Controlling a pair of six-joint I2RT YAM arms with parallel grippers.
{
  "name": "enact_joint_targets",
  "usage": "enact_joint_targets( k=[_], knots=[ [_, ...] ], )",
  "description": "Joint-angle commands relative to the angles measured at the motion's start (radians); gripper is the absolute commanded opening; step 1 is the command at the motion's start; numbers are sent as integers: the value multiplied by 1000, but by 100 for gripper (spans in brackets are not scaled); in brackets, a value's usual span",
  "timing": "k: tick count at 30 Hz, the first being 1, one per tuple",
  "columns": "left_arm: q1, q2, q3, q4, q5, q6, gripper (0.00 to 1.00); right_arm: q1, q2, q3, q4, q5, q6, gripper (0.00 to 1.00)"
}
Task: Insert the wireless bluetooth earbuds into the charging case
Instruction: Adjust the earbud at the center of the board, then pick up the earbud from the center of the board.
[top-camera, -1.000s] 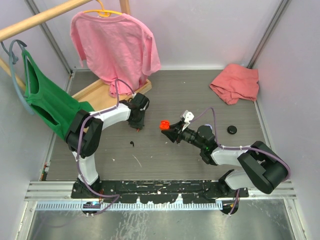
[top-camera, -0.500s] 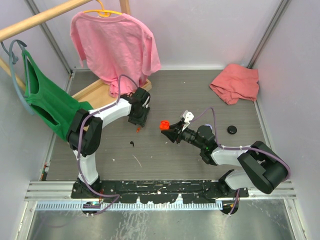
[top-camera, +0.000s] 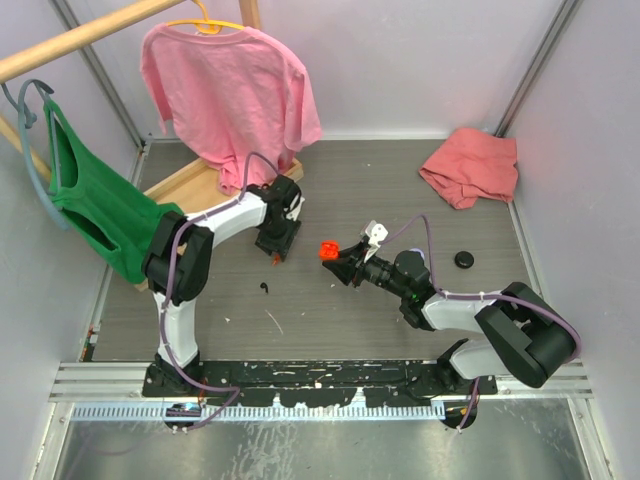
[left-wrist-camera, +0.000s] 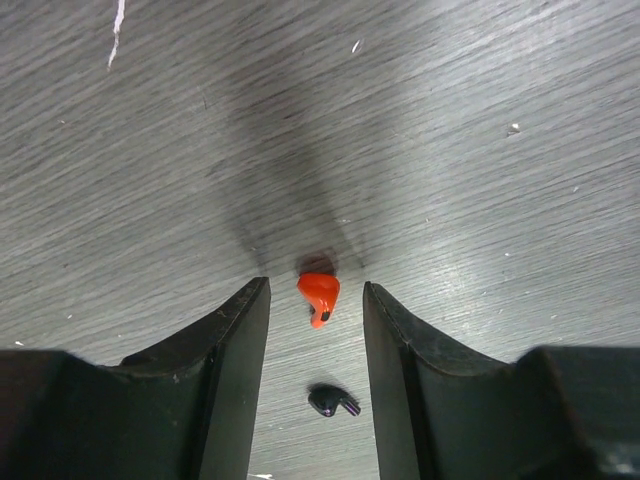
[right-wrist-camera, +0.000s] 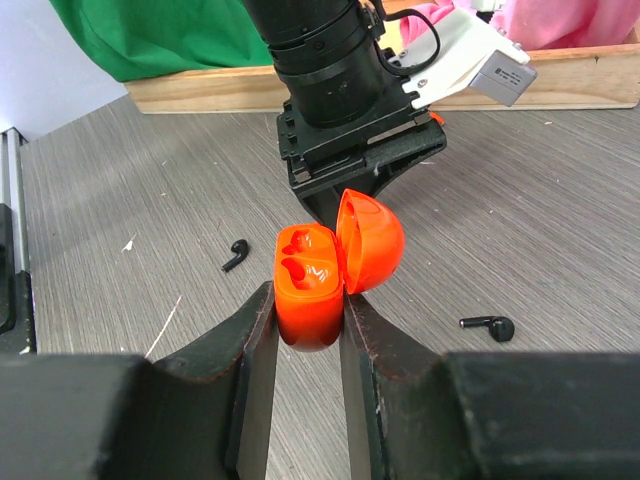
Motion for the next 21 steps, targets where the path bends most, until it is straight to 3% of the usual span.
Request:
enact_joint_targets(
  k=[1,21],
  knots=[
    [4,20,56,-26,24,36,43,4,-8,40,43,-5,5,1],
    [8,55,80,-107,10,39,36,4,-6,41,41,-8,6,1]
  ],
)
